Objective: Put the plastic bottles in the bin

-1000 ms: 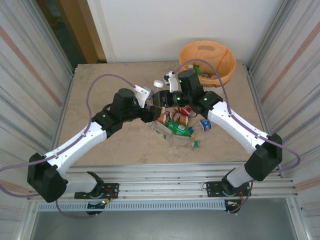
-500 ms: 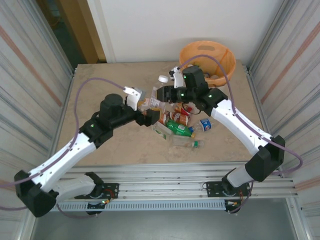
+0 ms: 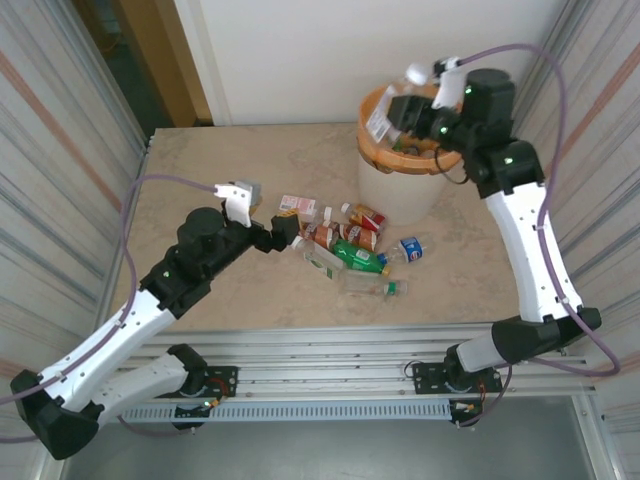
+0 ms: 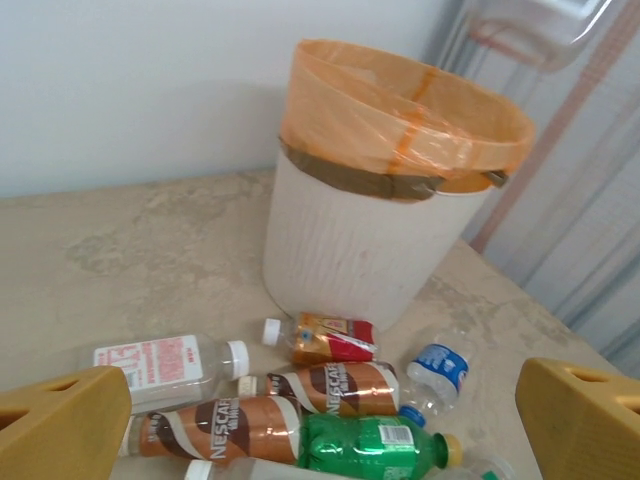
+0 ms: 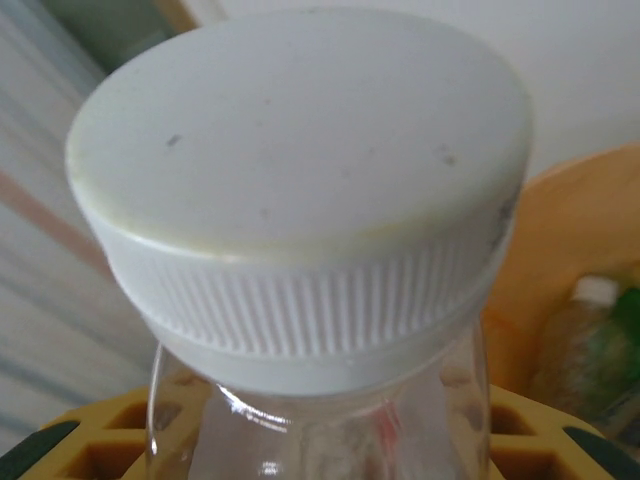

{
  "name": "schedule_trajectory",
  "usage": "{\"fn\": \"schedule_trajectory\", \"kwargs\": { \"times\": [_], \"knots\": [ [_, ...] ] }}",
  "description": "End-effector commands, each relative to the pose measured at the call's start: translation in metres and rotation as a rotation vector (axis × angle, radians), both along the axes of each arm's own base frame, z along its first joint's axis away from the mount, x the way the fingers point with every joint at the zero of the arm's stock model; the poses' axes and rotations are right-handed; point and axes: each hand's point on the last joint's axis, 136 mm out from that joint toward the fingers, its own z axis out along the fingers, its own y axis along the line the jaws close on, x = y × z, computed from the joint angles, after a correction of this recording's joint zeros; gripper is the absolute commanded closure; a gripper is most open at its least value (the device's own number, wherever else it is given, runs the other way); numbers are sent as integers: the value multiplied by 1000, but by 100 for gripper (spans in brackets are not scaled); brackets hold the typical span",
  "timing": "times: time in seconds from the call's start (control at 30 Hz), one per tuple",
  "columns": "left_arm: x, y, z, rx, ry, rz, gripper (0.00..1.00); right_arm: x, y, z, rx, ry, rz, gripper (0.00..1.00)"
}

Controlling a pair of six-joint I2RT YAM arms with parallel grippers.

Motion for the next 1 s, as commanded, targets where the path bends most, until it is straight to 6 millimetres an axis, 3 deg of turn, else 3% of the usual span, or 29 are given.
{"fn": "schedule_trajectory", "kwargs": {
  "times": [0.0, 0.2, 0.4, 0.53, 0.73, 0.97],
  "knots": [
    [5, 19, 4, -46, -3, 111, 1, 27, -27, -11, -36, 46, -69, 90],
    [8, 29, -5, -54, 30, 172, 1, 77, -61, -41, -49, 129, -145, 91],
    [10, 33, -13, -51, 44, 199, 1, 110, -69, -87, -75, 236, -160, 91],
    [12, 36, -17, -51, 62, 225, 1, 123, -66, -119, -85, 306, -145, 89],
    [15, 39, -24, -61, 101, 255, 1, 135, -62, -148, -86, 371, -124, 79],
    [19, 42, -40, -81, 178, 309, 1, 137, -64, -163, -119, 404, -130, 55]
  ]
}}
